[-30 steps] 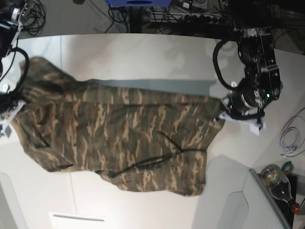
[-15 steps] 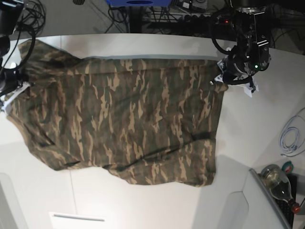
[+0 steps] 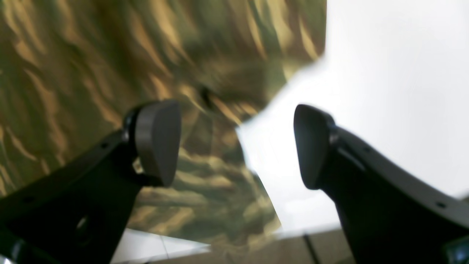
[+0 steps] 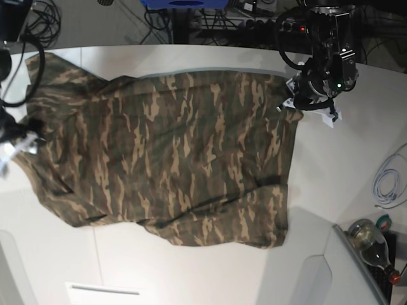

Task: Layout the t-shirt on the table in an organized manner, then fold the t-shirt properly
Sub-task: 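Pull the grasped edge away from the right gripper to stretch the shirt, then release the shirt with both grippers and raise them, then grasp the shirt corners with both grippers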

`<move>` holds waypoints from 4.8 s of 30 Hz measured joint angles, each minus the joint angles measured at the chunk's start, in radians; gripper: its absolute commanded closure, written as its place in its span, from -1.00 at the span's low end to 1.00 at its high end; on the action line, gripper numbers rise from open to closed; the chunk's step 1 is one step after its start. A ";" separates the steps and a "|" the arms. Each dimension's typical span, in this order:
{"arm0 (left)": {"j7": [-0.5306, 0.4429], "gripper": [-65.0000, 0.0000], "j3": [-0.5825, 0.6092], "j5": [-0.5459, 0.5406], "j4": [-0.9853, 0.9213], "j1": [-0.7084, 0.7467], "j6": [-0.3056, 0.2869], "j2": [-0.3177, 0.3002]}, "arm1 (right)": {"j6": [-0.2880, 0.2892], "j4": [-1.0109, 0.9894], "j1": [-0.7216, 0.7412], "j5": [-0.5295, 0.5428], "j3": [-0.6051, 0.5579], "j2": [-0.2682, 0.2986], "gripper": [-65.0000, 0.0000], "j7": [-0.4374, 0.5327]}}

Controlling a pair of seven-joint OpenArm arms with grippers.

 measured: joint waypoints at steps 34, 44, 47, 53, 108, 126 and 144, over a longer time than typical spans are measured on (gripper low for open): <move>0.022 0.58 -0.007 0.003 0.196 -0.019 0.005 0.009 | 0.047 -0.140 0.114 0.164 -0.178 0.025 0.10 0.198; 0.029 0.12 -0.094 -0.011 0.210 -0.010 -0.016 0.002 | 0.092 0.287 -0.331 0.458 -0.106 -0.198 -0.16 0.138; -0.021 0.13 -0.257 0.004 0.210 0.008 -0.206 0.002 | 0.111 0.243 -0.332 0.465 -0.161 -0.220 -0.16 0.151; -0.188 0.13 -0.358 0.019 0.209 0.118 -0.510 -0.003 | 0.116 0.177 -0.359 0.469 -0.237 -0.232 -0.16 0.150; -0.577 0.13 -0.095 0.020 -0.038 0.280 -0.725 -0.046 | 0.117 0.062 -0.311 0.503 0.045 -0.260 1.00 0.201; -0.592 0.13 0.035 0.160 0.002 0.324 -0.729 -0.002 | 0.117 0.062 -0.295 0.503 0.042 -0.260 1.00 0.198; -0.618 0.11 -0.107 0.148 -0.076 0.255 -0.726 0.021 | 0.117 0.061 -0.296 0.503 0.041 -0.259 1.00 0.198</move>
